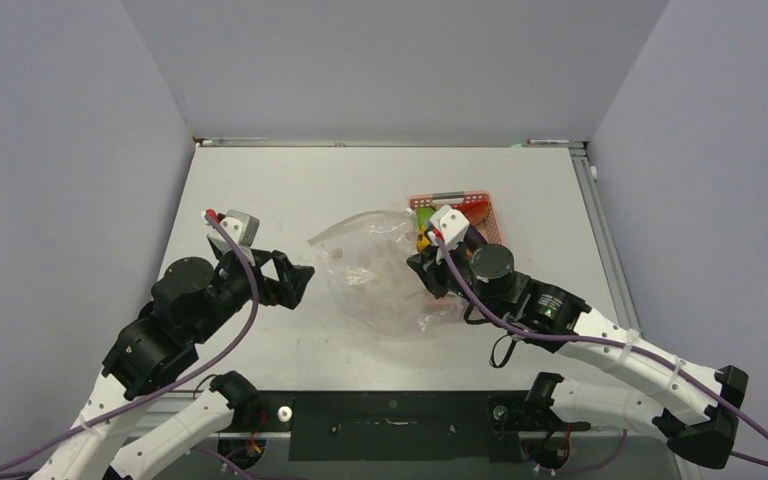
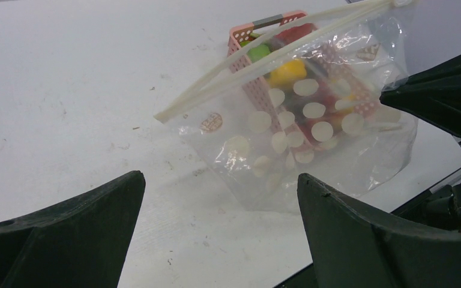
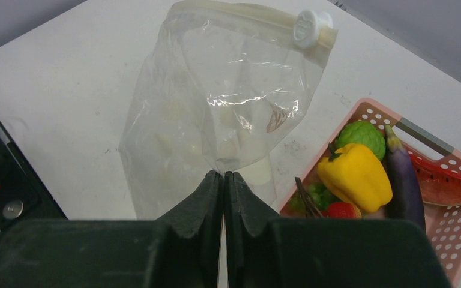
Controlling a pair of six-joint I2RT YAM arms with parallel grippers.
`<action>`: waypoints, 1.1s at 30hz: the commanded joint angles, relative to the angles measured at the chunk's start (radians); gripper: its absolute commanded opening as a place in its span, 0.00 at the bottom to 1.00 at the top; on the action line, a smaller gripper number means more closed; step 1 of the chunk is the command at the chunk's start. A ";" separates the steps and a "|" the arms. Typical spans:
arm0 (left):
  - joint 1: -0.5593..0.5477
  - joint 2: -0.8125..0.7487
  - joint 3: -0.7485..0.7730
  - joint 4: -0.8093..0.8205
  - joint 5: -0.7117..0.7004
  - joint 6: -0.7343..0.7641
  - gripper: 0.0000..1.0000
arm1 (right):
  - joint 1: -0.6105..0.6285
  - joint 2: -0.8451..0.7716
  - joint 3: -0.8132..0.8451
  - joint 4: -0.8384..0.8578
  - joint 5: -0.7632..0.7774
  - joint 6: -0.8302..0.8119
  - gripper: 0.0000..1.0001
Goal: Place the food in the zip-top bag and seal the zipper
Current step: Pick up the zipper food storage bag at the center of the board.
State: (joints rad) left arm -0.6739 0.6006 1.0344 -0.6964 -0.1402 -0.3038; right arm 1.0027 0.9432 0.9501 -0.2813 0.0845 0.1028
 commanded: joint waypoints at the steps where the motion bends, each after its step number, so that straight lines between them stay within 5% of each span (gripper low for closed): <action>1: 0.004 0.045 0.111 -0.062 0.052 0.041 0.96 | 0.009 -0.053 -0.003 -0.024 -0.148 -0.095 0.05; 18: 0.004 -0.005 0.078 -0.125 0.294 0.062 0.96 | 0.025 -0.111 0.020 -0.132 -0.580 -0.262 0.05; 33: 0.004 -0.065 -0.019 -0.109 0.578 0.067 0.99 | 0.027 -0.133 0.047 -0.143 -0.692 -0.284 0.05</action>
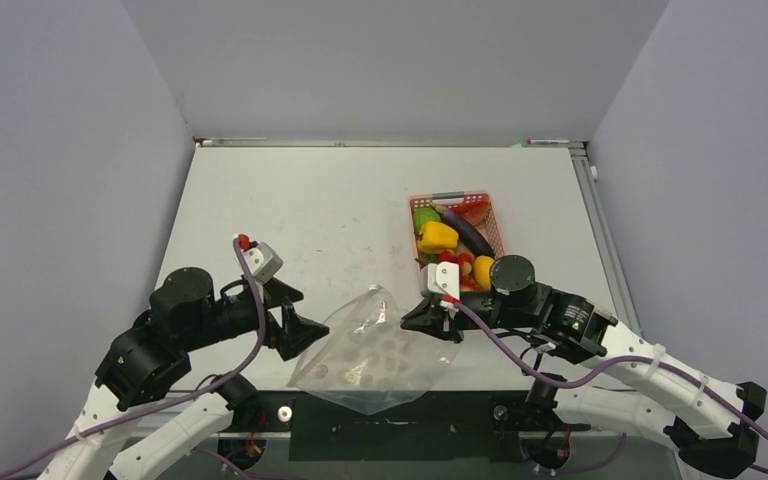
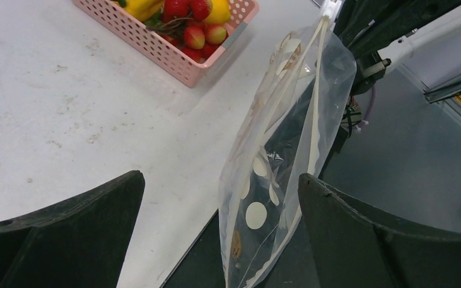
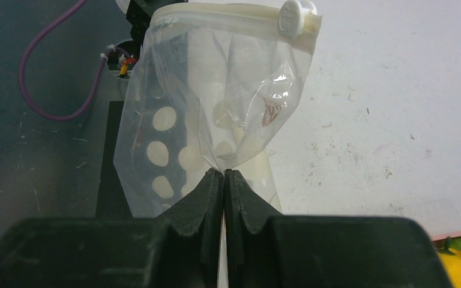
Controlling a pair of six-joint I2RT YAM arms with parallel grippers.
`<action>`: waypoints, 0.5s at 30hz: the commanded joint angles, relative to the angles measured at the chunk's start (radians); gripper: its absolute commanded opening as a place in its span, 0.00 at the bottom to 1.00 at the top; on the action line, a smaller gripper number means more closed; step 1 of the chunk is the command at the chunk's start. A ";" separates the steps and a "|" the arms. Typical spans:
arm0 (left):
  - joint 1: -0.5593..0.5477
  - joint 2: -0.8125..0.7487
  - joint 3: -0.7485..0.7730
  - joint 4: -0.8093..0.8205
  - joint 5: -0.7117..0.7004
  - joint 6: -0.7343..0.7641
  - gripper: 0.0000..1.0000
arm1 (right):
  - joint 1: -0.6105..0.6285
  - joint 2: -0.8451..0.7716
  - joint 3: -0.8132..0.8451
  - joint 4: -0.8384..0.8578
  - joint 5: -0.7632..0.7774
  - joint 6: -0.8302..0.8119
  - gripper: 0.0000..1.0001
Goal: Place the food in the zip-top bag and seal the zipper
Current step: Pick up the zipper food storage bag at the center of the board.
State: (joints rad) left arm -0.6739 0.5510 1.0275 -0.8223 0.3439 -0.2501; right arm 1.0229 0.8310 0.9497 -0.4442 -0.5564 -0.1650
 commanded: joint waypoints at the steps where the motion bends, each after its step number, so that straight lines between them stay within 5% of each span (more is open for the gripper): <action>1: 0.004 -0.018 -0.023 0.018 0.095 0.015 0.99 | 0.007 -0.021 0.049 0.022 -0.053 -0.016 0.05; 4: 0.004 -0.015 -0.042 0.025 0.128 0.013 1.00 | 0.007 -0.019 0.058 0.022 -0.063 -0.014 0.05; 15: 0.004 0.004 -0.055 0.039 0.225 0.017 0.80 | 0.007 -0.030 0.078 0.036 -0.075 -0.014 0.05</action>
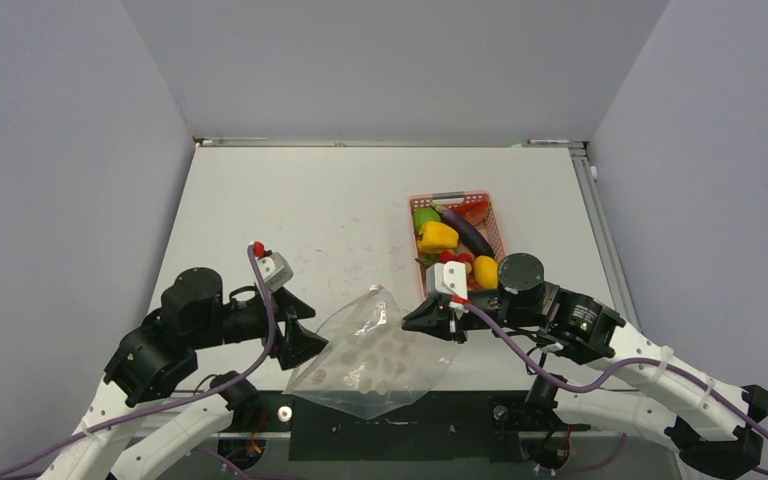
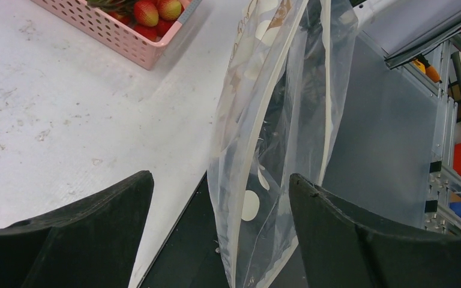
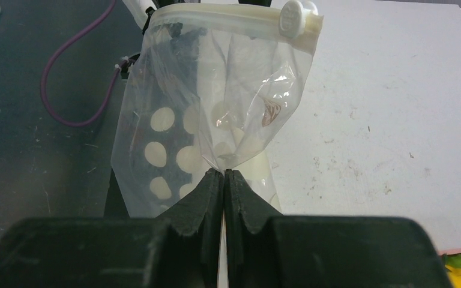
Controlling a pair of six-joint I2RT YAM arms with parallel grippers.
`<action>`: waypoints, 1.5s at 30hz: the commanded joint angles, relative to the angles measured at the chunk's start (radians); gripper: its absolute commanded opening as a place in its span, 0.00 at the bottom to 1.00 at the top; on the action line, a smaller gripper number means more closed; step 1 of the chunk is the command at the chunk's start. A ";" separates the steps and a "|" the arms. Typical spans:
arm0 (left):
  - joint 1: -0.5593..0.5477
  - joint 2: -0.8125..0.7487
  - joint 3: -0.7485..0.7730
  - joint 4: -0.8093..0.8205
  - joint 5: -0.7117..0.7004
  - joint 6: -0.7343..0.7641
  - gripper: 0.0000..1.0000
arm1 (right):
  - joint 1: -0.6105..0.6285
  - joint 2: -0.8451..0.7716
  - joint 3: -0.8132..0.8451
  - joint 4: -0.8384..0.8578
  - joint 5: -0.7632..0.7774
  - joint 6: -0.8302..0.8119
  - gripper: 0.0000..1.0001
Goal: Place the food in the zip-top bag and seal the zipper
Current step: Pick up the zipper food storage bag at the center of the board.
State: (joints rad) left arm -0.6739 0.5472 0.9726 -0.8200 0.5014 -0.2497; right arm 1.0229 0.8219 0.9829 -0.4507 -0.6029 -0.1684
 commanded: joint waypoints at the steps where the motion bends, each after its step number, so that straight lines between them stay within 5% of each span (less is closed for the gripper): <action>1: 0.004 0.009 -0.001 0.037 0.077 0.017 0.77 | 0.007 -0.022 0.045 0.043 -0.026 -0.011 0.05; 21: 0.004 0.039 0.000 0.075 0.118 0.013 0.31 | 0.008 -0.011 0.068 -0.015 -0.012 -0.010 0.05; 27: 0.004 0.049 -0.011 0.097 0.166 0.012 0.00 | 0.007 -0.008 0.069 0.008 0.002 0.008 0.05; 32: 0.004 0.051 -0.021 0.107 0.195 0.010 0.00 | 0.007 -0.012 0.070 0.014 0.032 0.010 0.06; 45: 0.004 0.018 0.020 0.098 -0.003 -0.019 0.00 | 0.007 -0.033 0.059 0.026 0.243 0.057 0.56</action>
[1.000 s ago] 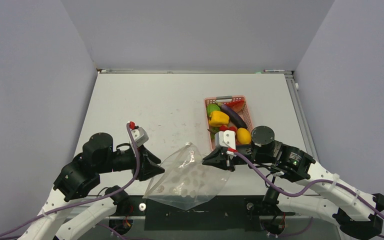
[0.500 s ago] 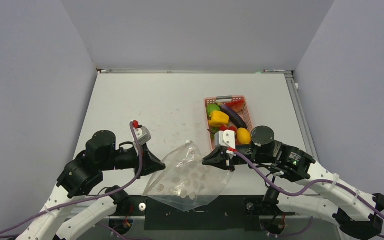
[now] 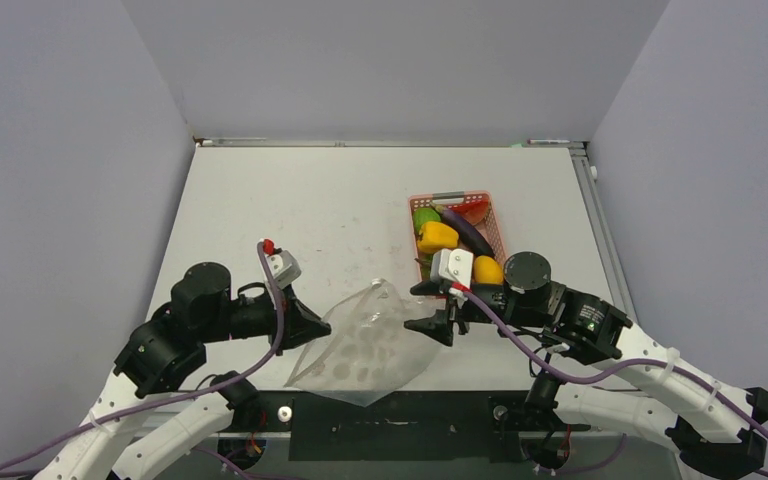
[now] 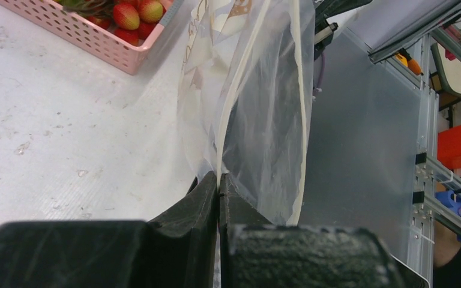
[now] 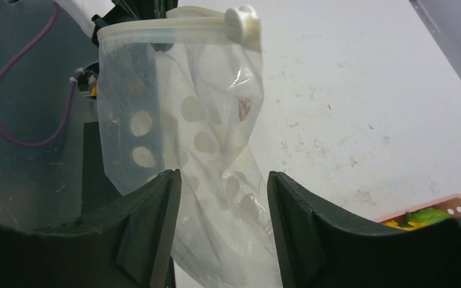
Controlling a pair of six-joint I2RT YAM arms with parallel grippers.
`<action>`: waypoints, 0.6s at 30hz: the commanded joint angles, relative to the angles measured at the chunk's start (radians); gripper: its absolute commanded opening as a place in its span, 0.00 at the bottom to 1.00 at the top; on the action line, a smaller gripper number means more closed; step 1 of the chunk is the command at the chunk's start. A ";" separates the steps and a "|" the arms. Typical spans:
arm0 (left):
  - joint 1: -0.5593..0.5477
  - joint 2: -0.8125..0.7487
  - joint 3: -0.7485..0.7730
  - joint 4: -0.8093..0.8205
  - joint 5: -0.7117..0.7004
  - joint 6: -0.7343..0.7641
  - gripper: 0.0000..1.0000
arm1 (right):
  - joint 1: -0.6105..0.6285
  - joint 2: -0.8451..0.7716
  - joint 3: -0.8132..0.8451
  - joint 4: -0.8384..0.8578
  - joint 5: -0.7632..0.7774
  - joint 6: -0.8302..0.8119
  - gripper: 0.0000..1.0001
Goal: Place the food in the zip-top bag and seal the zipper
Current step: Pick up the zipper food storage bag at the center of the board.
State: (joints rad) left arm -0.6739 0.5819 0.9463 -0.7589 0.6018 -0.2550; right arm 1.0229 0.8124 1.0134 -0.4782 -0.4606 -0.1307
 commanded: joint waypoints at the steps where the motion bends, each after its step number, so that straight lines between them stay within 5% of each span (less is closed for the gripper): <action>1: 0.004 -0.017 0.055 0.028 -0.135 -0.013 0.00 | 0.006 -0.024 0.028 0.058 0.123 0.031 0.59; 14: 0.004 0.067 0.211 -0.102 -0.497 -0.011 0.00 | 0.005 0.025 0.020 0.118 0.446 0.229 0.85; 18: 0.004 0.108 0.238 -0.122 -0.580 -0.012 0.00 | 0.005 0.052 0.012 0.170 0.543 0.340 0.87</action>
State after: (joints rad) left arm -0.6739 0.6514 1.1324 -0.8547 0.1493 -0.2588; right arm 1.0229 0.8379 1.0134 -0.3962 -0.0628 0.0727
